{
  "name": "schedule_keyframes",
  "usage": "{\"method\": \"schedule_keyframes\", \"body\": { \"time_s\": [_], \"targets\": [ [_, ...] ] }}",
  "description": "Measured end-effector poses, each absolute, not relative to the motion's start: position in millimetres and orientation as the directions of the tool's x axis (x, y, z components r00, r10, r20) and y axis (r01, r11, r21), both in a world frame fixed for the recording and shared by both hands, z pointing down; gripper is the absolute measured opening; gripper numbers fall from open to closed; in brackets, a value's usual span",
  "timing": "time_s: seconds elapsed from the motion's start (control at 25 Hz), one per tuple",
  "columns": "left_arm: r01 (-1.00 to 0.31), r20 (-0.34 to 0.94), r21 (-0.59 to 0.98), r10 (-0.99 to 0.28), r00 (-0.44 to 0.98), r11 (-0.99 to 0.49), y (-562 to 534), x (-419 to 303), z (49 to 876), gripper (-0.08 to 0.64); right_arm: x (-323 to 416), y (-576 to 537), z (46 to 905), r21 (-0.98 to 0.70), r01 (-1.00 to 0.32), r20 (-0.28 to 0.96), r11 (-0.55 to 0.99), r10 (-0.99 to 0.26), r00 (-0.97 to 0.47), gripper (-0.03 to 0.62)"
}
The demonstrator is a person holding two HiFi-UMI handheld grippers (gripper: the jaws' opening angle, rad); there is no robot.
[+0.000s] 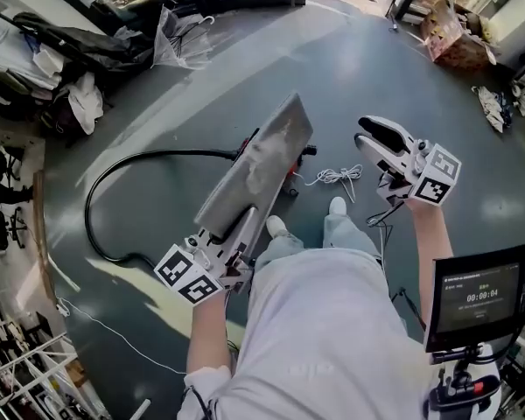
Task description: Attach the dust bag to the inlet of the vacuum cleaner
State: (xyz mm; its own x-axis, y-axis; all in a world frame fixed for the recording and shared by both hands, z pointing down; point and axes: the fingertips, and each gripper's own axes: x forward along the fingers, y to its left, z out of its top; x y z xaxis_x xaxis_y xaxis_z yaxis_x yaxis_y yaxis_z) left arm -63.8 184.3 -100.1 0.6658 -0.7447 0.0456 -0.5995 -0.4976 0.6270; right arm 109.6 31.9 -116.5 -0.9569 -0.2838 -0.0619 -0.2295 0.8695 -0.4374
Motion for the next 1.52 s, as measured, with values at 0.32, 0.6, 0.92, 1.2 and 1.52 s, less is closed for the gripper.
{"method": "schedule_keyframes", "body": {
  "time_s": [0.32, 0.6, 0.92, 1.2, 1.52],
  "targets": [
    [-0.598, 0.098, 0.628, -0.712, 0.695, -0.497, 126.7, -45.5, -84.7, 0.015, 51.2, -45.9, -76.7, -0.469, 0.296, -0.043, 0.832, 0.313, -0.949, 0.270],
    [-0.592, 0.123, 0.596, -0.667, 0.735, -0.543, 137.8, -53.5, -98.4, 0.015, 11.6, -17.3, -83.8, -0.459, 0.559, -0.082, 0.691, 0.593, -0.801, 0.270],
    [-0.658, 0.248, 0.514, -0.638, 0.729, -0.551, 149.1, -49.7, -86.3, 0.015, -9.6, 41.4, -95.7, -0.435, 0.703, -0.100, 0.562, 0.746, -0.658, 0.264],
    [-0.755, 0.296, 0.417, -0.709, 0.640, -0.507, 144.5, -69.4, -78.9, 0.017, -16.8, 36.9, -93.3, -0.387, 0.661, -0.045, 0.643, 0.702, -0.710, 0.021],
    [-0.823, 0.311, 0.307, -0.767, 0.562, -0.478, 129.0, -74.4, -82.8, 0.111, -4.6, 44.3, -88.6, -0.327, 0.691, 0.028, 0.645, 0.737, -0.675, 0.020]
  ]
}}
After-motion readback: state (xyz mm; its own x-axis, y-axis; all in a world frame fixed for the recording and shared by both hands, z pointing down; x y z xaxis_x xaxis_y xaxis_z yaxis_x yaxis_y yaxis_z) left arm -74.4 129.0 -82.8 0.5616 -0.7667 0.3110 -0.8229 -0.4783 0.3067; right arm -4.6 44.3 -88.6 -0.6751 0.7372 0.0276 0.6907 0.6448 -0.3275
